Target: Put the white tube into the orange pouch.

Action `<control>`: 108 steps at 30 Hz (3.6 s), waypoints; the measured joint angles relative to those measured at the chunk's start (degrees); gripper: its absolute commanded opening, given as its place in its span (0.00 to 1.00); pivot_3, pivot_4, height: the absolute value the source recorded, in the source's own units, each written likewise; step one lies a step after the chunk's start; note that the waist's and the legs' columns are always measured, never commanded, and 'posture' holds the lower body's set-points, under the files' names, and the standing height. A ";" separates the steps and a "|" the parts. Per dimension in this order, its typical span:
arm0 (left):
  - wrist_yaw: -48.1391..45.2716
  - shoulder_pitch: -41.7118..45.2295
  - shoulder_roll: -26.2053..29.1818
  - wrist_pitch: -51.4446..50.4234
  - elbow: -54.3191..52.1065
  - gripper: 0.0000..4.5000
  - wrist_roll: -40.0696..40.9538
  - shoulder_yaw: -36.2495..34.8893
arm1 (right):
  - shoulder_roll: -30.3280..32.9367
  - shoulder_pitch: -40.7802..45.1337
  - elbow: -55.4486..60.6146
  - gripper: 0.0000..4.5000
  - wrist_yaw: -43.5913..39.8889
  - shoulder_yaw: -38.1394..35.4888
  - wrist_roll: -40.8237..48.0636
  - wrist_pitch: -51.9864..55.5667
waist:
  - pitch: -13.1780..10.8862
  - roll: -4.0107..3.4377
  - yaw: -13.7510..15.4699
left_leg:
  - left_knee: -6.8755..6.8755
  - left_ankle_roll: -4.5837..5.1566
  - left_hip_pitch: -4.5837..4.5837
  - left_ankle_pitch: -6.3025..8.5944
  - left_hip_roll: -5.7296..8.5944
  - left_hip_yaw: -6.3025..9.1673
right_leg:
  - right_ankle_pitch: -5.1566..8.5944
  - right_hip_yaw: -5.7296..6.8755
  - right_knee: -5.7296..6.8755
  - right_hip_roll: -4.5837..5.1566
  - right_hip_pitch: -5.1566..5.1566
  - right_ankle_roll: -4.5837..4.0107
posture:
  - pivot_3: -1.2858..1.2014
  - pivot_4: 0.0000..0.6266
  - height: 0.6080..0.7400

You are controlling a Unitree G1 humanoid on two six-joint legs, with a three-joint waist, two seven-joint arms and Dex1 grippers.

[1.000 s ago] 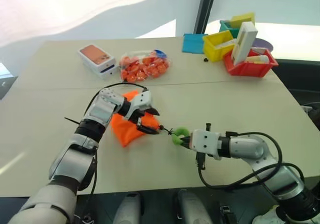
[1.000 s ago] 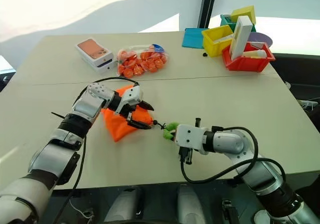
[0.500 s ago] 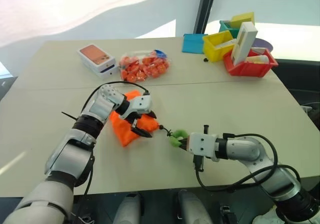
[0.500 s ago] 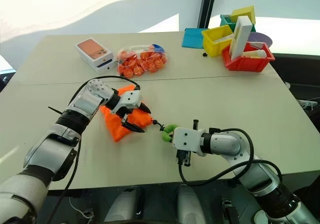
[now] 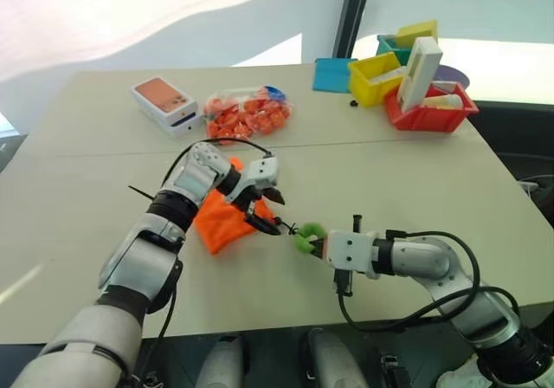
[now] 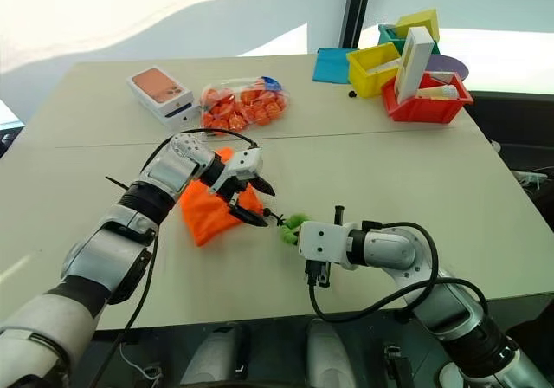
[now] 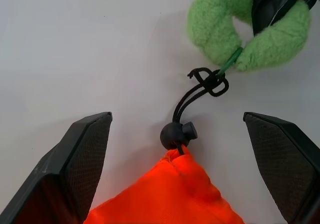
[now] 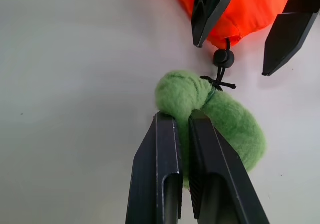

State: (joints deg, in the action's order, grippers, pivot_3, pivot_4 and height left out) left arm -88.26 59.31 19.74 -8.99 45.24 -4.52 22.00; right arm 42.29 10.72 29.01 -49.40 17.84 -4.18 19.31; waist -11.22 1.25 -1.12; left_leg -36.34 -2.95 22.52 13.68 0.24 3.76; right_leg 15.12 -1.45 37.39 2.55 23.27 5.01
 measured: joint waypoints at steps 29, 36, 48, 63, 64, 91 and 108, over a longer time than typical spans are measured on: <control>0.83 -4.93 4.62 -2.09 -6.27 1.00 4.28 -3.30 | 1.48 -0.88 2.38 0.00 1.67 -10.14 3.92 0.32 | 0.00 0.00 0.29 | -0.08 0.00 0.02 0.00 0.01 -0.01 | 0.00 -0.01 0.02 0.03 -0.03 0.00 | 0.52 0.24 1.00; 2.50 -5.28 2.47 -3.86 -7.88 1.00 6.21 -3.63 | 1.49 -0.80 2.37 0.00 1.65 -10.04 3.89 0.28 | 0.00 0.00 0.13 | -0.10 0.00 0.01 0.00 0.00 -0.01 | 0.00 -0.01 0.04 0.03 -0.03 0.00 | 0.52 0.24 1.00; -3.29 -1.83 1.18 -5.25 -0.32 1.00 6.71 -2.63 | 1.63 -0.81 2.36 0.00 1.25 -10.03 3.85 0.04 | 0.00 0.00 0.24 | -0.16 0.00 0.01 0.00 0.01 -0.02 | 0.00 0.00 0.08 0.02 -0.06 0.00 | 0.52 0.24 1.00; -3.97 2.84 0.73 -5.15 9.01 0.70 14.04 3.16 | 1.69 -0.96 2.37 0.00 1.23 -10.01 3.00 -0.02 | 0.00 0.00 0.19 | -0.16 0.00 0.01 0.00 0.01 -0.01 | 0.00 -0.01 0.09 0.03 -0.05 -0.01 | 0.52 0.24 1.00; -3.98 3.08 0.72 -5.05 9.27 0.59 14.05 3.52 | 1.69 -0.96 2.37 0.00 1.23 -9.96 2.93 -0.04 | 0.00 0.00 0.20 | -0.16 0.00 0.00 0.00 0.01 -0.01 | 0.00 -0.01 0.09 0.03 -0.06 0.00 | 0.52 0.24 1.00; -3.50 -0.29 6.81 8.40 7.37 0.04 7.40 1.28 | 3.70 1.57 -7.24 0.00 5.59 -9.57 -5.34 -5.37 | 0.00 0.00 0.22 | -0.18 0.00 -0.01 0.00 0.01 -0.03 | 0.00 -0.02 0.10 0.03 -0.05 -0.02 | 0.52 0.24 1.00; 1.14 -5.84 9.67 1.37 -1.18 0.69 9.50 -5.71 | 1.41 3.73 -11.25 0.08 6.82 -9.10 -7.58 -7.07 | 0.00 -0.01 0.04 | -0.19 0.00 -0.01 0.00 0.00 -0.02 | -0.01 -0.02 0.15 0.02 -0.04 -0.01 | 0.52 0.24 1.00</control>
State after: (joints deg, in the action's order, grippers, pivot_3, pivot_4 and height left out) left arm -87.12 53.46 29.41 -7.61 44.07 4.98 16.29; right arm 43.70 14.45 17.76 -42.58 8.74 -11.76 12.23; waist -11.22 1.24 -1.08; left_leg -36.54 -2.95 22.51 13.68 0.23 3.74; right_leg 15.11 -1.47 37.54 2.58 23.23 5.00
